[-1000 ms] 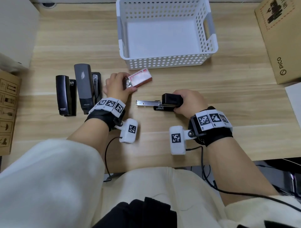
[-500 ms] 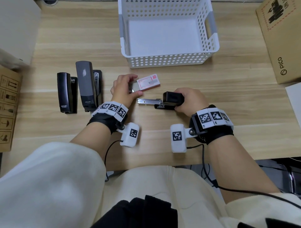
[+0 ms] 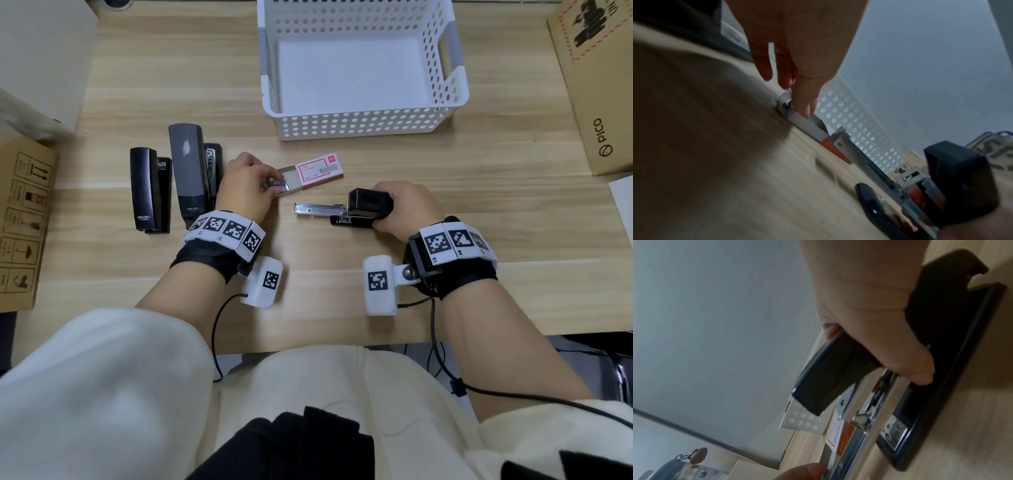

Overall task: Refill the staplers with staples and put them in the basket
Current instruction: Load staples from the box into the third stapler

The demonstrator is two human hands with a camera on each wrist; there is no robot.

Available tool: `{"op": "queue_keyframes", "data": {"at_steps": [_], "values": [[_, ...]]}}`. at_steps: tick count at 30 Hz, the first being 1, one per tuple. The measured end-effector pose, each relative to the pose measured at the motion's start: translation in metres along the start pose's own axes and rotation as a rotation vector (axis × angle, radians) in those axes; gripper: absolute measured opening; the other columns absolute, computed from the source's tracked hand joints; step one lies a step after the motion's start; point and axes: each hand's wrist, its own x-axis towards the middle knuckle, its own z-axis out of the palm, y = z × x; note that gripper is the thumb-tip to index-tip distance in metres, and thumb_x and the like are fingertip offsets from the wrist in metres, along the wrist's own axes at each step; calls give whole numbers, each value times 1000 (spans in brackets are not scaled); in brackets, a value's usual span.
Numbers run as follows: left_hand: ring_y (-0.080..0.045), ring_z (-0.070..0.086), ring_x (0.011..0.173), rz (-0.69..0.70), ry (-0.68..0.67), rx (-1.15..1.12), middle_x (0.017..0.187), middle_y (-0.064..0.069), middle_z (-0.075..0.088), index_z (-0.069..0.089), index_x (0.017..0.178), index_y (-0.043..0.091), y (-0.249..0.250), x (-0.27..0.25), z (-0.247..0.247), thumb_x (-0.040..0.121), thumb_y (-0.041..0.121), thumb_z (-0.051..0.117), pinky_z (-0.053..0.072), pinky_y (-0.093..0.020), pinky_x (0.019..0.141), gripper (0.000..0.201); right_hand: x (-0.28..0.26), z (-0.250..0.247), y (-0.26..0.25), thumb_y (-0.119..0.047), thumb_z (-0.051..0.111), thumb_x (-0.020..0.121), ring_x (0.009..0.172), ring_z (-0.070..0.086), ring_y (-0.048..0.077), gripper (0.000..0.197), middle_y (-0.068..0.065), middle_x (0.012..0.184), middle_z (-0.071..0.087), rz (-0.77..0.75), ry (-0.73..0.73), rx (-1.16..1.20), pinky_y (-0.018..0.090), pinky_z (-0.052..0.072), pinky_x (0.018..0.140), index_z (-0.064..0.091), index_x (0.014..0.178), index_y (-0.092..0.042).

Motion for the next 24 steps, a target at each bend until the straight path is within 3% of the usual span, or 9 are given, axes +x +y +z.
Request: {"op": "queue_keyframes", "data": {"at_steps": [4, 9, 12, 15, 17, 20, 24], "values": [[-25, 44, 110, 27, -70, 156, 108, -7, 53, 70, 101, 19, 5, 4, -4, 81, 22, 67, 39, -35, 91, 20, 0, 0, 0, -5, 66, 72, 99, 60, 28, 39, 3, 101, 68, 5, 8, 2, 36, 51, 83, 64, 104, -26], [-25, 46, 109, 58, -97, 258, 106, -6, 55, 70, 98, 20, 9, 5, -6, 83, 24, 63, 40, -35, 86, 17, 0, 0, 1, -6, 66, 72, 100, 60, 28, 40, 3, 102, 68, 10, 9, 6, 36, 51, 83, 64, 105, -28], [-24, 48, 107, 56, -61, 210, 103, -5, 57, 71, 93, 18, 9, 5, -6, 83, 21, 61, 40, -34, 85, 14, 1, 1, 1, -5, 66, 72, 99, 60, 27, 39, 3, 101, 69, 7, 4, 10, 37, 51, 83, 64, 104, -27], [-16, 52, 89, -33, 13, 3, 93, -1, 58, 70, 86, 16, 11, 3, -7, 82, 17, 60, 41, -28, 81, 10, 1, 1, 2, -4, 66, 72, 97, 60, 28, 38, 4, 99, 68, -3, -3, 12, 35, 51, 81, 65, 103, -25], [-10, 56, 72, -133, 14, -276, 83, 1, 62, 65, 77, 18, 13, 1, -8, 83, 13, 61, 46, -26, 74, 9, 2, 1, 2, -4, 66, 72, 96, 61, 28, 37, 5, 99, 68, -9, -5, 11, 35, 51, 81, 65, 102, -25], [-3, 61, 54, -279, -78, -748, 65, 1, 67, 57, 74, 15, 20, -5, -12, 84, -4, 54, 50, -17, 56, 22, 2, 1, 2, -5, 65, 73, 96, 60, 27, 36, 4, 99, 68, -5, 0, 6, 32, 49, 78, 65, 102, -26], [-3, 61, 49, -333, -172, -940, 53, 3, 68, 57, 77, 9, 34, -10, -14, 84, -9, 52, 50, -12, 49, 20, 1, 0, 2, -5, 65, 73, 95, 60, 27, 35, 3, 98, 68, -10, -2, 3, 30, 46, 75, 65, 101, -25]]}}
